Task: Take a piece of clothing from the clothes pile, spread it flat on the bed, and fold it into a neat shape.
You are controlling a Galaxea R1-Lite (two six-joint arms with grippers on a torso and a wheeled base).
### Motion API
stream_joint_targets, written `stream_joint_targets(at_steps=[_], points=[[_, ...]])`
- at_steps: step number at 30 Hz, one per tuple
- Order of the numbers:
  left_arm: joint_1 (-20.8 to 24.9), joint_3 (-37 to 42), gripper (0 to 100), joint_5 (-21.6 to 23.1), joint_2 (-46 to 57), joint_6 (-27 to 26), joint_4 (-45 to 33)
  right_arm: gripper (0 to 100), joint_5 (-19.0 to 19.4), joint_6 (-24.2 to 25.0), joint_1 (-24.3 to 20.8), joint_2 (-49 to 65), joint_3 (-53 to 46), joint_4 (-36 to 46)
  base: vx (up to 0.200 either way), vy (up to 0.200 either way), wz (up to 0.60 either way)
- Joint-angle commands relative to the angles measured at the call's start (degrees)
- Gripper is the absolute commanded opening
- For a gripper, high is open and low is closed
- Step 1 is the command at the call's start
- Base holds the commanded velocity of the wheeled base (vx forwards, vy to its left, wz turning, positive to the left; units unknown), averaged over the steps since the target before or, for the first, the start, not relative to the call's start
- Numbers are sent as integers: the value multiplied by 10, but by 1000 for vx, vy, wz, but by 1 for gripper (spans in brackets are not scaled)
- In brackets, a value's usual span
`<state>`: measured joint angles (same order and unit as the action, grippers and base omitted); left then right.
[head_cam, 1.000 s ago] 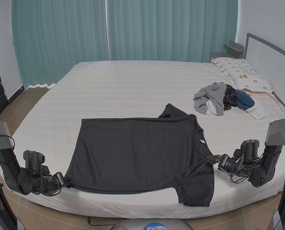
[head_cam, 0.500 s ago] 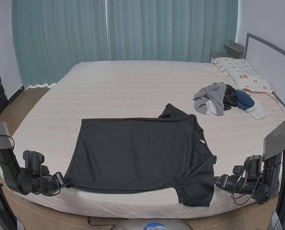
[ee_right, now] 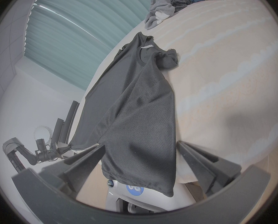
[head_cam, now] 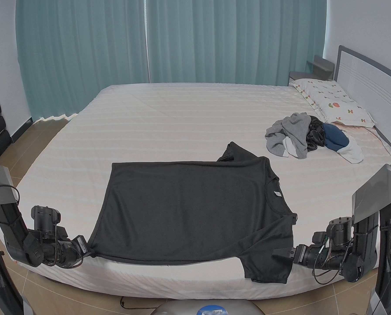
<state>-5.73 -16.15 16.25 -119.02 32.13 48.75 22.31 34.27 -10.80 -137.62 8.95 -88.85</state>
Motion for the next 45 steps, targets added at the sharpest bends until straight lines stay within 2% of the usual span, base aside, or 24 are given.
stream_joint_targets(at_steps=[1,9,19,25,30,35,39,45], points=[[-1,1,0,-1,-1,0,0,0,-4,-1,1,3,-1,-9,0,0,0],[-1,4,0,-1,5,-1,1,0,-13,-7,30,24,-29,-8,0,0,0],[-9,9,0,-8,34,-10,-2,0,-11,-21,20,56,-89,-7,0,0,0],[-13,17,0,-12,42,-28,-5,0,-10,-25,9,75,-89,51,0,0,0],[-17,35,0,-13,44,-65,-5,0,-12,-27,3,108,-89,104,0,0,0],[-16,45,0,-30,41,-82,-5,0,-13,-29,3,143,-89,155,0,0,0],[-15,61,0,-37,41,-116,-5,0,-14,-59,15,185,-89,234,0,0,0],[-15,78,0,-42,43,-145,-5,0,-16,-78,19,198,-89,267,0,0,0]])
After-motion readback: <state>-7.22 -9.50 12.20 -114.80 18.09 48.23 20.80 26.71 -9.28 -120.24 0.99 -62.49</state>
